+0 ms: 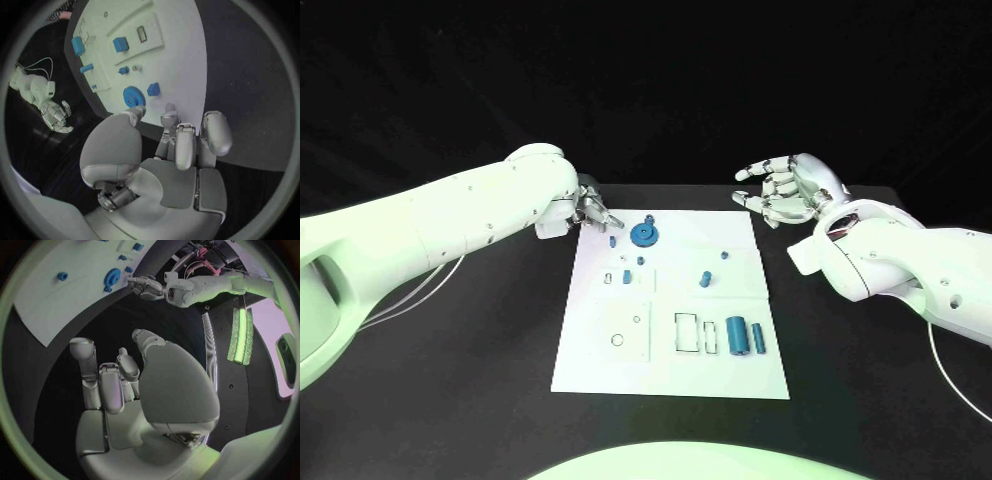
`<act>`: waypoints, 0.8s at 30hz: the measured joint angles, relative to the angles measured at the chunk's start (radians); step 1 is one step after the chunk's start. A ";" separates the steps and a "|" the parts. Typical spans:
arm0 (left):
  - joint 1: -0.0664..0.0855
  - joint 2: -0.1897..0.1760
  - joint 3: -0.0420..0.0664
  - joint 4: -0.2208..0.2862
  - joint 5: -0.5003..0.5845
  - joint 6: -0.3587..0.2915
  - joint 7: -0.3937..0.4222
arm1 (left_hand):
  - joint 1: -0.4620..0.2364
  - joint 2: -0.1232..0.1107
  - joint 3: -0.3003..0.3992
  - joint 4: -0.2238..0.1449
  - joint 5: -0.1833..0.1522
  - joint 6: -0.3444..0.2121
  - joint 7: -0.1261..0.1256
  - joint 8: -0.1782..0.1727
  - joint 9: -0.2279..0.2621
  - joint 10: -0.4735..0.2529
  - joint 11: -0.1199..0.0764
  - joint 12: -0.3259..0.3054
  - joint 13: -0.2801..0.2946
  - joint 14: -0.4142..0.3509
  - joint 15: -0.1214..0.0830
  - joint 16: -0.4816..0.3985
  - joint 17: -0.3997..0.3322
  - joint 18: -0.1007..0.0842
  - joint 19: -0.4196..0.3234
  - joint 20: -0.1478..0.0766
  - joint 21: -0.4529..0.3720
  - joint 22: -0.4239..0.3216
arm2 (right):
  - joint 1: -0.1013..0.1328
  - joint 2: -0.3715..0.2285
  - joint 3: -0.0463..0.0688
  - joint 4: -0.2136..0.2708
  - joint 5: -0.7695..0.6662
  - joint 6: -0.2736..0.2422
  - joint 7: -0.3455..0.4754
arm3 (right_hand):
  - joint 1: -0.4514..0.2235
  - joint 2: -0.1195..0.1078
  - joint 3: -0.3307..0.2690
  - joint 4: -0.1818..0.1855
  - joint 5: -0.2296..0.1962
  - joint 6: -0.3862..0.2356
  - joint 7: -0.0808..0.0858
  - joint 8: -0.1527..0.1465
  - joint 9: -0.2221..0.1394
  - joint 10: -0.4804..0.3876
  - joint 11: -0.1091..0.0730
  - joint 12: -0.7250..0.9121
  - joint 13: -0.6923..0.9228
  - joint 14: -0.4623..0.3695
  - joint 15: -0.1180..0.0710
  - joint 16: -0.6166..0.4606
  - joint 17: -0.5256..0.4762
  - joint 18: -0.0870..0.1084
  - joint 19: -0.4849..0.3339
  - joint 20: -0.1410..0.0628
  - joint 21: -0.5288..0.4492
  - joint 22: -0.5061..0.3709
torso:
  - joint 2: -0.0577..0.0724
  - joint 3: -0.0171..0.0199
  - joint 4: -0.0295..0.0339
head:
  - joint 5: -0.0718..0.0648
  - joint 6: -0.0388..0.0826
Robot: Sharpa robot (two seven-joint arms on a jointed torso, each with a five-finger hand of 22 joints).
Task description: Assemble the parts on the task board
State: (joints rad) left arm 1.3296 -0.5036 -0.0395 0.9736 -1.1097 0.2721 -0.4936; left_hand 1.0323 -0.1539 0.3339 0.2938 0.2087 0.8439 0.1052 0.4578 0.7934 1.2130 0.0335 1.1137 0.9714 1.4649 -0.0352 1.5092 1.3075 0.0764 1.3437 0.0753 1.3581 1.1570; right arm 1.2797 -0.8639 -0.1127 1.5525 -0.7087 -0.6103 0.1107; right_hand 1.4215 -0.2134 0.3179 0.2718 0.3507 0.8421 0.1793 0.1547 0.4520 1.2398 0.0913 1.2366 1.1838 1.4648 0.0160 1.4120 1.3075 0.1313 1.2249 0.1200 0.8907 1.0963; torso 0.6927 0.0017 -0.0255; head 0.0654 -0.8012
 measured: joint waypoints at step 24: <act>-0.003 -0.002 -0.010 -0.003 0.048 0.092 0.012 | 0.014 0.014 0.000 0.000 0.000 0.021 -0.007 0.007 0.000 0.006 -0.005 0.013 0.012 0.000 0.000 0.011 0.000 0.000 0.007 0.000 0.008 0.016 | 0.000 0.001 0.000 -0.002 0.000 0.000 0.001 | 0.000 0.000 0.003 -0.003 0.000 -0.004 -0.003 0.004 0.001 0.000 0.000 0.000 -0.002 0.000 0.000 -0.004 0.000 0.000 0.000 0.000 0.000 -0.001 | -0.001 0.0018 0.0007 | -0.002 -0.004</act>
State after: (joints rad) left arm 1.3262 -0.5061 -0.0499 0.9706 -1.0614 0.3644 -0.4817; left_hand 1.0467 -0.1394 0.3339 0.2937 0.2087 0.8654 0.0981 0.4651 0.7935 1.2188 0.0283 1.1263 0.9834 1.4649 -0.0353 1.5206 1.3075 0.0763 1.3509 0.0750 1.3661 1.1729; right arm 1.2795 -0.8627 -0.1129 1.5509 -0.7083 -0.6101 0.1114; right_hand 1.4216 -0.2134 0.3207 0.2690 0.3507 0.8386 0.1758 0.1586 0.4529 1.2399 0.0914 1.2367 1.1818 1.4648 0.0160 1.4079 1.3074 0.1313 1.2249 0.1200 0.8907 1.0950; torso 0.6915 0.0035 -0.0248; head 0.0636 -0.8050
